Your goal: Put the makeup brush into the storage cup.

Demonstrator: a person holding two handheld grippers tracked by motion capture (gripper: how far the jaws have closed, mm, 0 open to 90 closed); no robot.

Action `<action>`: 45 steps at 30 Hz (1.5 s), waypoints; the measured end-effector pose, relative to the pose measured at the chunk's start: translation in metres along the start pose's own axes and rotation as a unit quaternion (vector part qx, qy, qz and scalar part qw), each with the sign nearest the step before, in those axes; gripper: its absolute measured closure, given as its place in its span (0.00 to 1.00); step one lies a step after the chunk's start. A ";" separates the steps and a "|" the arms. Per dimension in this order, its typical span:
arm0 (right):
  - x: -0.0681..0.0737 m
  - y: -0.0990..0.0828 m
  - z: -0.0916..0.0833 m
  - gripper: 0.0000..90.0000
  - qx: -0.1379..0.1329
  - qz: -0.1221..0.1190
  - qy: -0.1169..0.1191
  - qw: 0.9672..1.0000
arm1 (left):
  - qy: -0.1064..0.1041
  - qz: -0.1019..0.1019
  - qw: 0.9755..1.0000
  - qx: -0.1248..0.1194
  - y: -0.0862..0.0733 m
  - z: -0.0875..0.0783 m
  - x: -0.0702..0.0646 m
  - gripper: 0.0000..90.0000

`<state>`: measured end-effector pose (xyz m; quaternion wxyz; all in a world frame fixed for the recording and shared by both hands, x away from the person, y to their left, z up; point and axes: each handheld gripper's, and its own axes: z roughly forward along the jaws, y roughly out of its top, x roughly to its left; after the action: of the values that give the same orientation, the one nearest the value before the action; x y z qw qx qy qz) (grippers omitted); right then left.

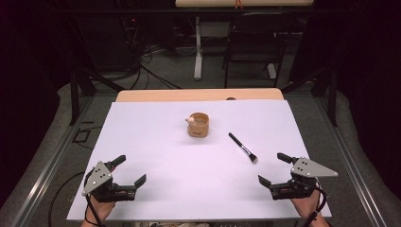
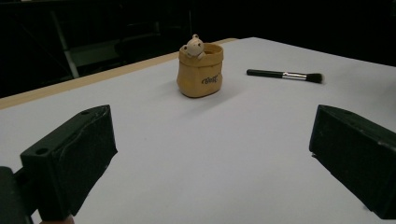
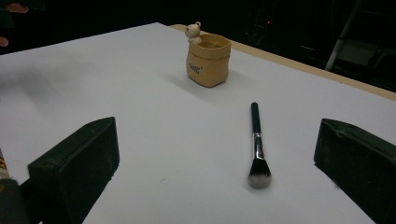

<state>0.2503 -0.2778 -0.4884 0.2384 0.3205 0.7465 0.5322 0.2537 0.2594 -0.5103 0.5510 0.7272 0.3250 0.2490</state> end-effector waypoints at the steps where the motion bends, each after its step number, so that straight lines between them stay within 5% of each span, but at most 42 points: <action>1: 0.000 0.000 0.000 0.00 0.000 -0.001 0.000 1.000 | 0.000 0.001 1.000 0.001 0.000 0.000 0.000 0.00; 45: -0.015 0.015 0.052 0.00 0.022 -0.012 0.015 1.000 | -0.007 0.003 1.000 0.006 -0.001 0.003 0.000 0.00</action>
<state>0.3004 -0.2520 -0.4904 0.2266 0.3084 0.7655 0.5173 0.2558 0.2581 -0.5118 0.5482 0.7332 0.3202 0.2435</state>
